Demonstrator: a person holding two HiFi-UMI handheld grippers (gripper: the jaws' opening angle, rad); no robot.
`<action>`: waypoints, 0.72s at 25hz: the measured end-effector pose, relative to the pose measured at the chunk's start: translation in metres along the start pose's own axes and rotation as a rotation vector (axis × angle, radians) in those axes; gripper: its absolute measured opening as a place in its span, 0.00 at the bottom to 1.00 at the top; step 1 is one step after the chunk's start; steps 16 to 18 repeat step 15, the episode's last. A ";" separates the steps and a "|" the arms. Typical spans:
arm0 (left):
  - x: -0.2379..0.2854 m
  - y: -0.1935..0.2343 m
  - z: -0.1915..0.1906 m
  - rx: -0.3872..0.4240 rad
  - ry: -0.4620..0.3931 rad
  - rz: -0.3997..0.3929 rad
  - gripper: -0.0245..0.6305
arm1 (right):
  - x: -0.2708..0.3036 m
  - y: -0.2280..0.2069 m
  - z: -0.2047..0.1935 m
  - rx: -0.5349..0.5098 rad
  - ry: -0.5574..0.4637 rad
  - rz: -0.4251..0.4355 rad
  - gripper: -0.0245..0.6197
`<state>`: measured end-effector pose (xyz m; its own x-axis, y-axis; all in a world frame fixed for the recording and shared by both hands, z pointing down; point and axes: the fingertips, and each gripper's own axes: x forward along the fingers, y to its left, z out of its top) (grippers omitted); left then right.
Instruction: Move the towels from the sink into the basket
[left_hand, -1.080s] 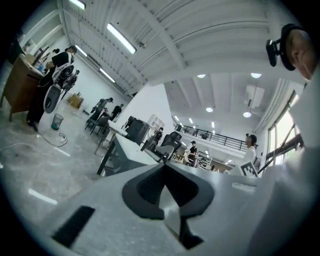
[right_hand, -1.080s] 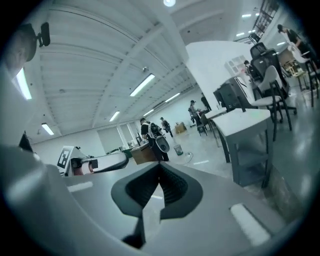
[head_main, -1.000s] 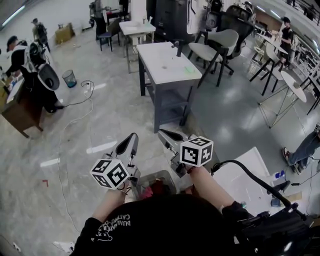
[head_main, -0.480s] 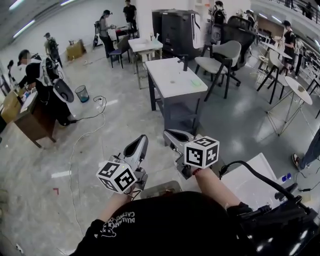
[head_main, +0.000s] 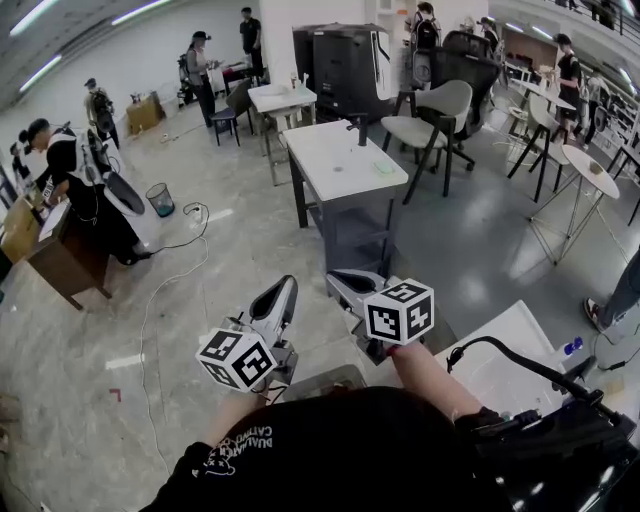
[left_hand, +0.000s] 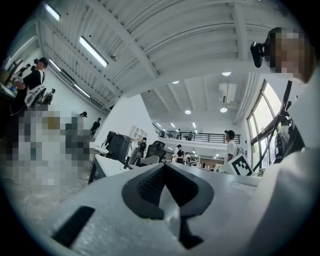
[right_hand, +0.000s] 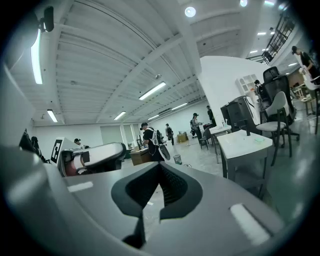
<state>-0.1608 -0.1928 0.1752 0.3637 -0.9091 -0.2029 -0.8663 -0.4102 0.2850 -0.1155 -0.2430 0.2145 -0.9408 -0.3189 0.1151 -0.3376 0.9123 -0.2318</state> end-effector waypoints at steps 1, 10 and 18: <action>-0.001 -0.001 0.000 0.002 0.001 -0.003 0.05 | 0.000 0.001 0.000 -0.001 0.000 -0.001 0.04; 0.000 -0.002 0.004 0.015 0.006 -0.011 0.05 | -0.002 -0.001 0.004 -0.005 -0.009 -0.011 0.04; -0.002 -0.002 0.008 0.017 0.002 -0.005 0.04 | -0.002 -0.001 0.007 -0.007 -0.008 -0.011 0.04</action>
